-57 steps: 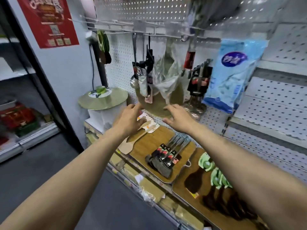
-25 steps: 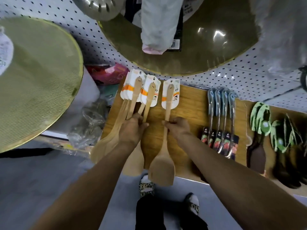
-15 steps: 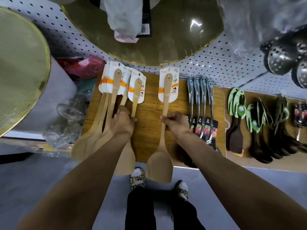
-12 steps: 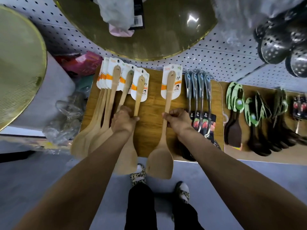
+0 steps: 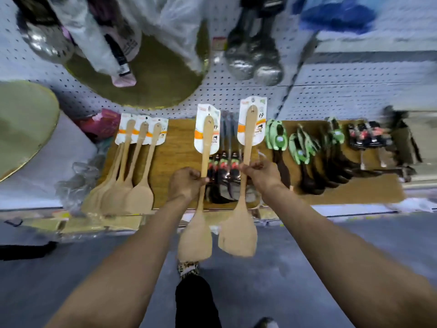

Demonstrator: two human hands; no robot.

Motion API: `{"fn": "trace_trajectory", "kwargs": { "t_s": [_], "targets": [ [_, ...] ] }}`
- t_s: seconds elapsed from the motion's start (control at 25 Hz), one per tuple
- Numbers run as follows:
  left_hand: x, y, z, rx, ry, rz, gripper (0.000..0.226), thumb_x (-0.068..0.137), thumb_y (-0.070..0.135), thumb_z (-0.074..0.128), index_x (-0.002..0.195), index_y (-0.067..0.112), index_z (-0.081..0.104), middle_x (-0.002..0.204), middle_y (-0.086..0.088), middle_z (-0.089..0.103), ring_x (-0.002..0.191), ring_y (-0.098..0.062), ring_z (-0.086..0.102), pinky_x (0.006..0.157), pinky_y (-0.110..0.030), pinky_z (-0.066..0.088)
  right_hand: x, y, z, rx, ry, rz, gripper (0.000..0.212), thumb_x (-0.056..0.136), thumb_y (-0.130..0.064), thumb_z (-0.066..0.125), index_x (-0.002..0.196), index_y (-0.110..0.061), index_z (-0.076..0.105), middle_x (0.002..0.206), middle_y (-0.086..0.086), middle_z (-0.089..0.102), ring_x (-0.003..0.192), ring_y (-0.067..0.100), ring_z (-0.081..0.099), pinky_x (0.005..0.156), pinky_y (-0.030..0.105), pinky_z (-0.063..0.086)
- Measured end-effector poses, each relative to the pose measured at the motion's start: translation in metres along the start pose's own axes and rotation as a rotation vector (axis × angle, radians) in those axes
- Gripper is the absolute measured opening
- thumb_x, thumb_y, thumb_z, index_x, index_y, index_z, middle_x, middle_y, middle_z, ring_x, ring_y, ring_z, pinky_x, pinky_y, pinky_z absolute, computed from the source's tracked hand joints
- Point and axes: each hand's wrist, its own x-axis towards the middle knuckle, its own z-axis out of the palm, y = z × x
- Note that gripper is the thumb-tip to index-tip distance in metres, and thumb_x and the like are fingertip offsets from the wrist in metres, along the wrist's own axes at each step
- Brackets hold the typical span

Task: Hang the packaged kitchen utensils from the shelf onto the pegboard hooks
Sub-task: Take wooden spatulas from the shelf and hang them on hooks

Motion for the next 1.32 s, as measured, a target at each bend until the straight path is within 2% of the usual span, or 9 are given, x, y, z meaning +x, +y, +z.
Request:
{"fn": "trace_trajectory", "kwargs": {
  "t_s": [0.16, 0.32, 0.44, 0.52, 0.6, 0.76, 0.92, 1.08, 1.32],
  "targets": [
    [-0.104, 0.068, 0.098, -0.014, -0.086, 0.176, 0.031, 0.065, 0.018, 0.087, 0.058, 0.021, 0.057, 0.069, -0.001, 0.07, 0.076, -0.023, 0.07, 0.077, -0.04, 0.057, -0.041, 0.007, -0.163, 0.042, 0.101, -0.081, 0.027, 0.075, -0.026, 0.085, 0.079, -0.017, 0.06, 0.082, 0.008, 0.073, 0.079, 0.028, 0.073, 0.076, 0.049, 0.06],
    [-0.176, 0.14, 0.19, -0.064, -0.222, 0.281, 0.028, 0.067, 0.017, 0.087, 0.063, 0.021, 0.059, 0.065, 0.002, 0.067, 0.074, -0.021, 0.069, 0.078, -0.039, 0.058, -0.074, 0.005, -0.308, 0.127, 0.24, -0.175, 0.024, 0.07, -0.024, 0.086, 0.08, -0.021, 0.066, 0.081, 0.006, 0.074, 0.078, 0.027, 0.072, 0.08, 0.054, 0.059],
    [-0.221, 0.205, 0.249, -0.076, -0.303, 0.395, 0.028, 0.07, 0.013, 0.085, 0.067, 0.021, 0.058, 0.068, 0.0, 0.067, 0.067, -0.018, 0.065, 0.073, -0.034, 0.057, -0.092, -0.007, -0.4, 0.254, 0.341, -0.234, 0.021, 0.083, -0.009, 0.078, 0.08, -0.018, 0.059, 0.08, 0.007, 0.068, 0.074, 0.027, 0.065, 0.082, 0.052, 0.058],
    [-0.241, 0.246, 0.286, -0.044, -0.347, 0.47, 0.029, 0.074, 0.009, 0.082, 0.068, 0.02, 0.056, 0.065, 0.005, 0.063, 0.064, -0.014, 0.062, 0.064, -0.024, 0.053, -0.091, -0.01, -0.456, 0.316, 0.409, -0.265, 0.02, 0.087, -0.012, 0.075, 0.078, -0.017, 0.058, 0.077, 0.011, 0.066, 0.069, 0.027, 0.062, 0.077, 0.051, 0.056],
    [-0.254, 0.28, 0.324, -0.04, -0.38, 0.52, 0.027, 0.076, 0.006, 0.08, 0.07, 0.016, 0.056, 0.065, 0.005, 0.061, 0.065, -0.014, 0.06, 0.055, -0.016, 0.046, -0.086, -0.013, -0.505, 0.349, 0.46, -0.28, 0.018, 0.089, -0.019, 0.073, 0.078, -0.018, 0.059, 0.07, 0.012, 0.065, 0.059, 0.025, 0.06, 0.068, 0.046, 0.054],
    [-0.27, 0.342, 0.412, -0.08, -0.465, 0.561, 0.019, 0.078, 0.001, 0.077, 0.08, 0.007, 0.059, 0.069, 0.0, 0.061, 0.068, -0.017, 0.061, 0.053, -0.02, 0.052, -0.062, -0.023, -0.606, 0.396, 0.537, -0.331, 0.013, 0.096, -0.016, 0.065, 0.087, -0.009, 0.057, 0.069, 0.01, 0.061, 0.053, 0.018, 0.06, 0.054, 0.032, 0.055],
    [-0.271, 0.419, 0.517, -0.092, -0.517, 0.585, 0.025, 0.075, 0.006, 0.08, 0.07, 0.016, 0.058, 0.069, -0.001, 0.065, 0.065, -0.018, 0.065, 0.068, -0.029, 0.057, -0.022, -0.037, -0.716, 0.411, 0.539, -0.389, 0.011, 0.095, -0.007, 0.064, 0.086, -0.013, 0.059, 0.082, 0.012, 0.061, 0.079, 0.029, 0.063, 0.065, 0.034, 0.058],
    [-0.281, 0.482, 0.598, -0.098, -0.598, 0.592, 0.025, 0.076, 0.004, 0.079, 0.071, 0.015, 0.057, 0.076, -0.01, 0.066, 0.072, -0.024, 0.067, 0.071, -0.036, 0.059, 0.015, -0.054, -0.808, 0.421, 0.578, -0.369, 0.019, 0.093, 0.001, 0.063, 0.091, -0.017, 0.062, 0.083, 0.004, 0.06, 0.079, 0.021, 0.062, 0.065, 0.03, 0.059],
    [-0.292, 0.547, 0.684, -0.043, -0.602, 0.615, 0.022, 0.078, 0.002, 0.077, 0.074, 0.011, 0.057, 0.069, -0.005, 0.06, 0.06, -0.012, 0.061, 0.05, -0.018, 0.053, 0.081, -0.054, -0.91, 0.469, 0.565, -0.349, 0.016, 0.095, -0.023, 0.066, 0.083, -0.013, 0.065, 0.07, 0.002, 0.059, 0.062, 0.015, 0.057, 0.053, 0.024, 0.053]
  ]
}}
